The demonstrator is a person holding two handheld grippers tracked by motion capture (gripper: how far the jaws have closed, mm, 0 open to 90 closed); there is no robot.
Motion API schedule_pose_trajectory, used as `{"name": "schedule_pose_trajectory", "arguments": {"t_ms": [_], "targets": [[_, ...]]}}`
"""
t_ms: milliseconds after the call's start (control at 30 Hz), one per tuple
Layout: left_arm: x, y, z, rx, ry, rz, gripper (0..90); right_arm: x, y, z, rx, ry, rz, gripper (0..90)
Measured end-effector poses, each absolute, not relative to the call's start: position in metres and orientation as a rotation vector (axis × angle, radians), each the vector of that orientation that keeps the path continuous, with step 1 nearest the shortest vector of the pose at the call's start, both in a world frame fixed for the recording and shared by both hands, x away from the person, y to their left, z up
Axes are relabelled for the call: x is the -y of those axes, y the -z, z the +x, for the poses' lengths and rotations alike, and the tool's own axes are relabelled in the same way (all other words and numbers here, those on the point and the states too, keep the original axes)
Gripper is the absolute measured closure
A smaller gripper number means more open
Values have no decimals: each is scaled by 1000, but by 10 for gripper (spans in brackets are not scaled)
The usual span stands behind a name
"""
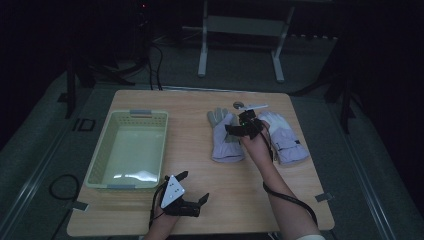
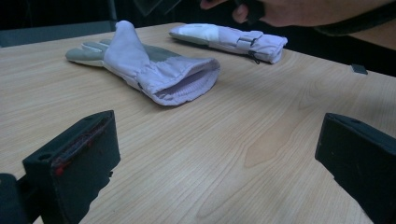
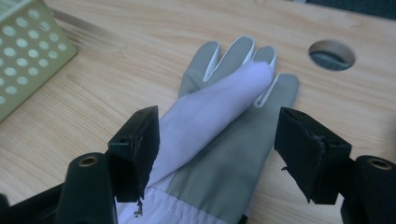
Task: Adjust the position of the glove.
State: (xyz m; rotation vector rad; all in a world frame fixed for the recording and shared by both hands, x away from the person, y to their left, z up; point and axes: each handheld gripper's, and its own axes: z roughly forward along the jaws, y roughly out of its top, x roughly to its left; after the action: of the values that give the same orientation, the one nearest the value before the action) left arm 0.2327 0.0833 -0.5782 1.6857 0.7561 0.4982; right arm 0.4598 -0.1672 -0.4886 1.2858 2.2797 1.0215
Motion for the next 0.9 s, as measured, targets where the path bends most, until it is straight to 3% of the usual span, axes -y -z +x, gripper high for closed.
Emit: {"name": "schedule_pose_trajectory", "arguments": {"t_ms": [333,633,700,900], "targets": [[-83,578,232,-755,-494,1684,0,159,516,475,-2296,-952,1384,324],[-83,578,232,-751,-491,1688,0,158,544,480,-2345,-904,1418,402],[-83,578,233,-752,-488,1690,0,159,544,480,-2357,-905,1419,456],[-82,578,232,-750,-492,1692,0,153,541,478,-2375,-862,1416,739]]}}
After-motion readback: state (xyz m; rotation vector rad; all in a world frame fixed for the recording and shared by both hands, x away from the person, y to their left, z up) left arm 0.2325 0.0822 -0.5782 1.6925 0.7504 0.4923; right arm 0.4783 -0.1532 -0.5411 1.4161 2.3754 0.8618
